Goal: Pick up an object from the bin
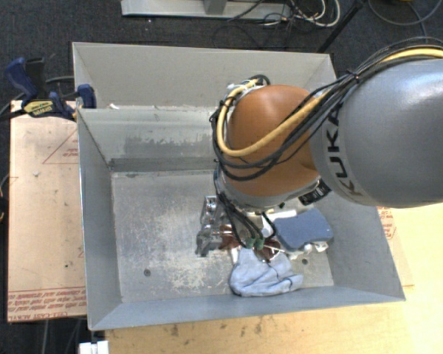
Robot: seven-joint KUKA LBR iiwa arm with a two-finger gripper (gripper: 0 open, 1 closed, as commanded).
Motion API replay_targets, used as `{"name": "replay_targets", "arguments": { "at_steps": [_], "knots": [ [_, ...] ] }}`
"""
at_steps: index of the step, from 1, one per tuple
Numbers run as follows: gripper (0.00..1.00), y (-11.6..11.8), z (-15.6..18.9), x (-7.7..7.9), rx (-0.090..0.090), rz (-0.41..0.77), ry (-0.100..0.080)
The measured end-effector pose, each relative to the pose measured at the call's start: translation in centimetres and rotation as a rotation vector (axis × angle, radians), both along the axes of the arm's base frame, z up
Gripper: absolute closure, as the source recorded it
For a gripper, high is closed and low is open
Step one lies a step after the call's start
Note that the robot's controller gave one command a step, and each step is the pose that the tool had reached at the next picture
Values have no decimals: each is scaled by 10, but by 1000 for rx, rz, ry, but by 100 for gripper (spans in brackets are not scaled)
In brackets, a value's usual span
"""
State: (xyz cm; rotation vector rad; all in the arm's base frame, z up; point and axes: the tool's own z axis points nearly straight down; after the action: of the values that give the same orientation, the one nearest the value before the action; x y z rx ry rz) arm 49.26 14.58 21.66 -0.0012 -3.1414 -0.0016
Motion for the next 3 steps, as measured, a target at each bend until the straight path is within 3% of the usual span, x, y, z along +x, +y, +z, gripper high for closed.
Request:
{"name": "replay_targets", "arguments": {
  "at_steps": [1, 2, 3],
  "knots": [
    [100, -40, -22, 11, 1, -39, -1],
    [100, -48, -27, 5, -5, -11, 1],
    [100, 7, -34, 17, 0, -116, -1]
  ]
}}
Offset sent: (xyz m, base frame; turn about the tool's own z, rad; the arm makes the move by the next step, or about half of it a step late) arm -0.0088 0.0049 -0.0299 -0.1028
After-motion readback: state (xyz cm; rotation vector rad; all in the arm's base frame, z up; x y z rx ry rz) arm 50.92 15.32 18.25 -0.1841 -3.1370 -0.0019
